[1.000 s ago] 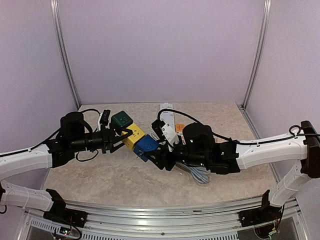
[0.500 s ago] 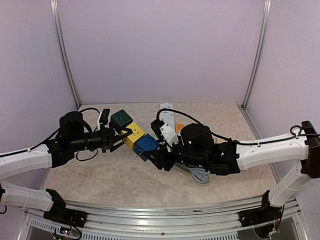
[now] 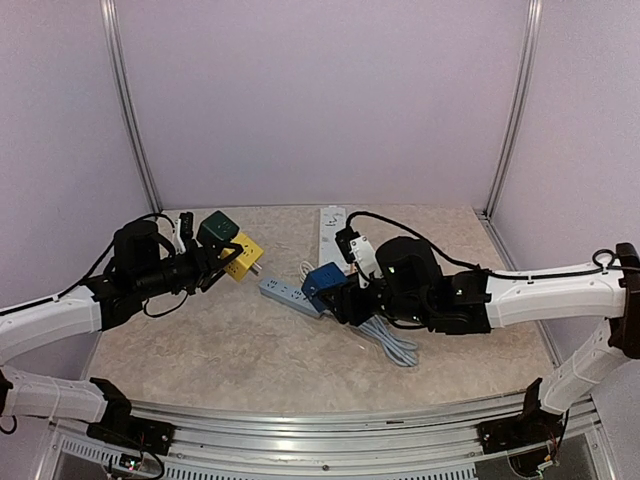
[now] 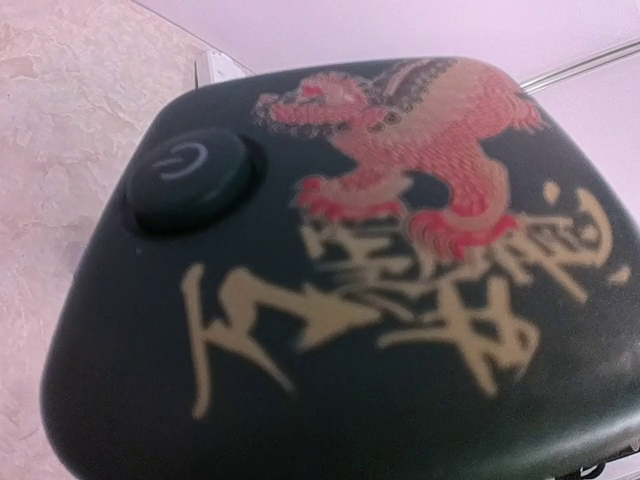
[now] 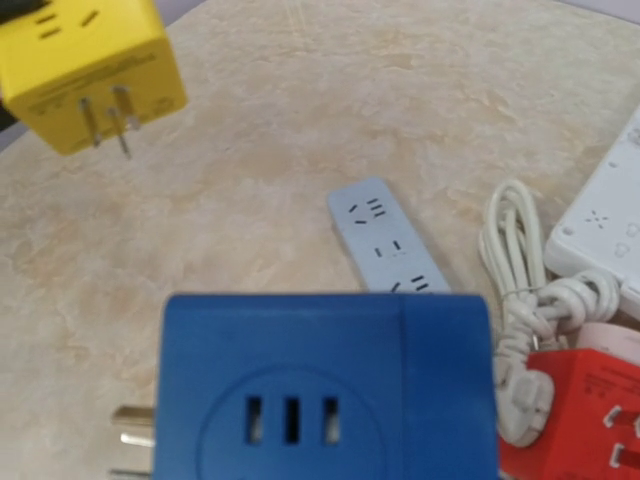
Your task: Pull the plug off the socket
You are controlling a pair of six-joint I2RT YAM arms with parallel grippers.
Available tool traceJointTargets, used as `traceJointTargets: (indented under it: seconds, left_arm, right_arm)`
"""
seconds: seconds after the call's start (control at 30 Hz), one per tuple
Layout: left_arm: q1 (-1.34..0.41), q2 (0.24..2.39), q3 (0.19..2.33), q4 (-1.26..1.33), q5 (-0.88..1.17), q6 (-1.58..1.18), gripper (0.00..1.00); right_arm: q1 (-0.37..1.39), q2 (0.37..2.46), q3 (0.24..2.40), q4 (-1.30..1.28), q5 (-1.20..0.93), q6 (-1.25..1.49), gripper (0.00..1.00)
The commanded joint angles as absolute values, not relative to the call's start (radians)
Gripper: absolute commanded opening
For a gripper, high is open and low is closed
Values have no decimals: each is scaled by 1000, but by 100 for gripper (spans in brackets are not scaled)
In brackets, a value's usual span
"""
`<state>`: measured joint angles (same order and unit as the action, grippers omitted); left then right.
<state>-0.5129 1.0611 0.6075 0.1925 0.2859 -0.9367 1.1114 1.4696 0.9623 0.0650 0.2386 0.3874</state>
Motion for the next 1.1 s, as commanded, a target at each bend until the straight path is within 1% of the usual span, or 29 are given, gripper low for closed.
traceJointTargets:
  seconds: [0.0,0.13,0.2,0.3,0.57,0.7,0.9,1.07]
  left_arm:
    - [-515,1043,602,239,273,-916,35]
    - [-508,1049,595,238,285,-920,35]
    - [-506,1053,590,239,293,-922,35]
    - [-505,1057,585,242,296,-922,35]
    - [-503,1052,580,239,300,-922,35]
    - [-503,1048,575,237,300,-923,35]
    - [-502,1047,577,235,301,-924,35]
    - [-502,1046,577,235,301,-925,35]
  right_arm:
    - [1117,1399,928,121,218,372,0]
    - [1118,1345,918,85,290,349,0]
    - [1112,1330,932,13,367,348,0]
    - [1070,1312,932,-120,428,378,0]
    - [880,1222,789,-229,414,490,0]
    - [804,1211,714,-261,415,522,0]
    - [710,1198,614,-248,408,542,0]
    - [630,1220,571,-236,418,547,0]
